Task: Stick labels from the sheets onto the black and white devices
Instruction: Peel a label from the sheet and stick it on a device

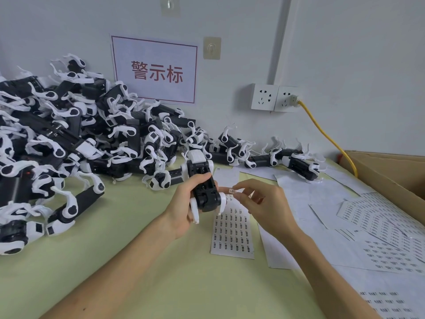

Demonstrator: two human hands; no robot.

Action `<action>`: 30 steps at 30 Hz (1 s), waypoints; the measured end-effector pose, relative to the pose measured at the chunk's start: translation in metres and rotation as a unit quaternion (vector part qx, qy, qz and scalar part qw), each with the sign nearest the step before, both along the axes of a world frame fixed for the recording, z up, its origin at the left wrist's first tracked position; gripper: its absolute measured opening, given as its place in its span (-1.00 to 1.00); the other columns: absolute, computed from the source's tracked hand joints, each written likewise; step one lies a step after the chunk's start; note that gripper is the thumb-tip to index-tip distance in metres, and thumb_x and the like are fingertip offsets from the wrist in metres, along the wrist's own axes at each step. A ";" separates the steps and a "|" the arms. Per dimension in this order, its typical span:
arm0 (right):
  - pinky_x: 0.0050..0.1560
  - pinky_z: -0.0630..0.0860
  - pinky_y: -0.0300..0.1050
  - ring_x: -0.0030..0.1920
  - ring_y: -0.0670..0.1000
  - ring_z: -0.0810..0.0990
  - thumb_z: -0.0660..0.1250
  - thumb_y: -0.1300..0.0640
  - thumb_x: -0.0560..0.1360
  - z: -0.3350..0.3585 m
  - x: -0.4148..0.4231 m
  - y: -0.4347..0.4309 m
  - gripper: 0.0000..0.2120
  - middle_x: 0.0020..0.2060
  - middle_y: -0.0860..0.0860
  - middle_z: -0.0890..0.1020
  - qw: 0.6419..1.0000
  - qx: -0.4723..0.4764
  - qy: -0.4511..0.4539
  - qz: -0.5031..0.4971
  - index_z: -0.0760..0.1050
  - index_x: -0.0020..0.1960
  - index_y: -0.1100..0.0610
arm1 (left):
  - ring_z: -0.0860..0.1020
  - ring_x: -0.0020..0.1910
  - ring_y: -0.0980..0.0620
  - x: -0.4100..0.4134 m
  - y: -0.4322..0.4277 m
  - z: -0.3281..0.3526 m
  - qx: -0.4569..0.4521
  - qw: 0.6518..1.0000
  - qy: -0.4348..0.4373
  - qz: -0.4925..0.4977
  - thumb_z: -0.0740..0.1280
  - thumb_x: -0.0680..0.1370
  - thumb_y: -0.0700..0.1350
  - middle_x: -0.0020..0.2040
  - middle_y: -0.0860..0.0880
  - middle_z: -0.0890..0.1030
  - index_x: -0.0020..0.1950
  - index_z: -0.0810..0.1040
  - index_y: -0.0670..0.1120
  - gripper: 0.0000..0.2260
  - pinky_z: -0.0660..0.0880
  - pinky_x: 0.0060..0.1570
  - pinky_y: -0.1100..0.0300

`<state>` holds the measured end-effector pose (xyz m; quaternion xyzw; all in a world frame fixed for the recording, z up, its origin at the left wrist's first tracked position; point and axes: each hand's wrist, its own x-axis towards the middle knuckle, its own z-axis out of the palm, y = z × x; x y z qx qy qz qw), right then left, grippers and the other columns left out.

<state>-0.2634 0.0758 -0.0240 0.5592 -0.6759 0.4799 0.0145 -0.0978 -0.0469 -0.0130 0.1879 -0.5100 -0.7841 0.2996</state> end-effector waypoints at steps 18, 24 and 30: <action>-0.26 0.41 -0.40 -0.27 -0.06 0.56 0.55 0.21 0.47 -0.001 0.000 -0.001 -0.84 -0.26 -0.23 0.62 0.997 -0.032 0.059 -0.032 0.71 -0.06 -0.04 | 0.53 0.08 -0.29 0.000 0.004 0.000 -0.055 0.997 -0.024 -0.040 0.37 0.43 0.07 -0.03 -0.19 0.55 -0.15 0.57 -0.12 -0.75 0.47 0.11 -0.02; -0.29 0.47 -0.24 -0.29 -0.05 0.54 0.54 0.18 0.46 0.000 0.001 0.001 -0.84 -0.28 -0.22 0.61 0.996 -0.025 0.070 -0.059 0.68 -0.07 -0.07 | 0.57 0.04 -0.26 0.002 0.008 0.002 -0.076 0.994 -0.036 -0.065 0.37 0.44 0.09 -0.15 -0.12 0.58 -0.18 0.60 -0.10 -0.75 0.56 -0.10 0.15; -0.25 0.52 -0.13 -0.30 -0.07 0.54 0.53 0.17 0.47 0.001 0.001 0.003 -0.85 -0.28 -0.22 0.60 0.993 -0.005 0.095 -0.071 0.64 -0.10 -0.07 | 0.57 0.00 -0.17 0.004 0.010 0.003 -0.095 0.991 -0.050 -0.075 0.35 0.46 0.10 -0.16 -0.11 0.58 -0.18 0.61 -0.08 -0.76 0.52 -0.07 0.14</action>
